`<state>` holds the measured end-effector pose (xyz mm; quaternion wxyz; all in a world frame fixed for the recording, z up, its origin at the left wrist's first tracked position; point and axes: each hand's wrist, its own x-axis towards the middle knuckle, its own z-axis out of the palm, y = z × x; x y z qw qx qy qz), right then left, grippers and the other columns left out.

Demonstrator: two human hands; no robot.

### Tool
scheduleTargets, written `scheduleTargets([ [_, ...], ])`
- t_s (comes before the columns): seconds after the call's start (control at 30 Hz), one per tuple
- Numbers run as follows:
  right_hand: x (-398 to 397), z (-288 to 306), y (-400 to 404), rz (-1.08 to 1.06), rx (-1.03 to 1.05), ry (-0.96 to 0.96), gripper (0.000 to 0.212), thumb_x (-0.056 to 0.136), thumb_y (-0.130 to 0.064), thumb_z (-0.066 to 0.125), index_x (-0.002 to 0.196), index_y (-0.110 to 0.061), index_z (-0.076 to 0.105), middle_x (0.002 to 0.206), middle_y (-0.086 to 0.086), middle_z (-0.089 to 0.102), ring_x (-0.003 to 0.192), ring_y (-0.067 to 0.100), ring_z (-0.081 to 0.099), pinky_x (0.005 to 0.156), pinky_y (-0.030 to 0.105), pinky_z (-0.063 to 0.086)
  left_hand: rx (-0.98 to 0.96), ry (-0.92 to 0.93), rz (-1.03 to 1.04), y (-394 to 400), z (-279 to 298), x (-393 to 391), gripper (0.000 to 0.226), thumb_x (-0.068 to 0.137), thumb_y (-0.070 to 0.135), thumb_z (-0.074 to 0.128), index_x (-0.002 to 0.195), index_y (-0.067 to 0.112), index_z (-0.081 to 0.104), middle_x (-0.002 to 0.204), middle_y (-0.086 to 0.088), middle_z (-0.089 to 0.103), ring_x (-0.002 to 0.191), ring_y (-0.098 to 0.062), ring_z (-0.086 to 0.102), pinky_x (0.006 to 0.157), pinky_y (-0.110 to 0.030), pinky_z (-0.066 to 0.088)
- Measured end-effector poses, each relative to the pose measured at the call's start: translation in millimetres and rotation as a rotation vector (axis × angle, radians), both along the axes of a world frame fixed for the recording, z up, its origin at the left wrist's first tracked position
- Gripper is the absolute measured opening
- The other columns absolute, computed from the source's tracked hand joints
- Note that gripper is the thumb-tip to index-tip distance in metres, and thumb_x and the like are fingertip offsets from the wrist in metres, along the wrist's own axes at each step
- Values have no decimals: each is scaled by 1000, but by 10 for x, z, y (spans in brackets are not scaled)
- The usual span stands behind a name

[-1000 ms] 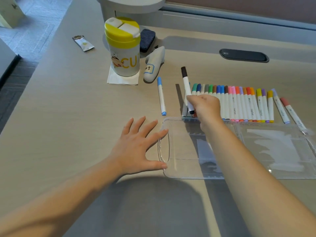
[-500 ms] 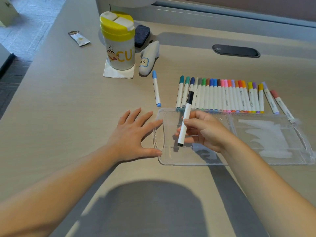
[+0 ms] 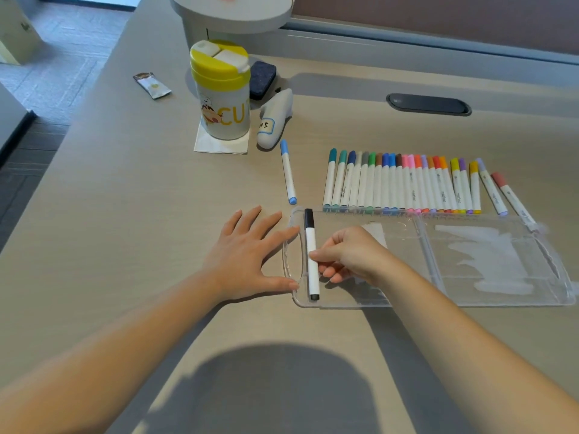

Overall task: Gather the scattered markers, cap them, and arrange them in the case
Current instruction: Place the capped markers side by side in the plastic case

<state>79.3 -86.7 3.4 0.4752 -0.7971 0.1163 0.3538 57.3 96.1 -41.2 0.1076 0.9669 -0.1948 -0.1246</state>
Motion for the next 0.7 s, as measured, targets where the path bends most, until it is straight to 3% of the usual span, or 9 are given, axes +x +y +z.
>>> scheduleTargets([
  [0.2,24,26,-31,-15,-28,-55,19,82,-13,66,74,-9,50,64,6,60,42,9,53,42,18,46,-125,55,79,-4,38,44,124,35,97,-9,143,41,14,154,7,16,143,-20,2,115,-38,-2],
  [0.3,133,50,-113,-90,-106,-266,14,84,-19,63,78,-13,52,72,1,59,57,10,54,51,20,46,-159,74,117,-140,103,88,125,36,98,3,145,37,12,152,2,15,141,-21,5,115,-39,0],
  [0.43,342,-16,-215,-301,-206,-551,10,85,-13,62,92,-12,55,81,-1,56,80,17,57,74,31,51,-44,68,104,-313,60,126,100,57,83,21,145,39,-1,156,0,0,143,-26,-6,115,-45,-6],
  [0.6,594,-174,-290,-275,-468,-701,19,88,-13,55,107,-10,58,112,5,59,105,21,52,94,36,44,58,58,88,-303,28,132,100,62,85,26,144,39,-7,156,1,-6,143,-27,-11,115,-46,-8],
  [0.7,691,-238,-326,-208,-683,-674,23,90,-18,53,111,-11,59,123,9,52,116,26,43,96,37,34,51,31,91,-311,5,130,103,58,90,21,144,40,-5,156,1,-5,143,-27,-11,114,-46,-9],
])
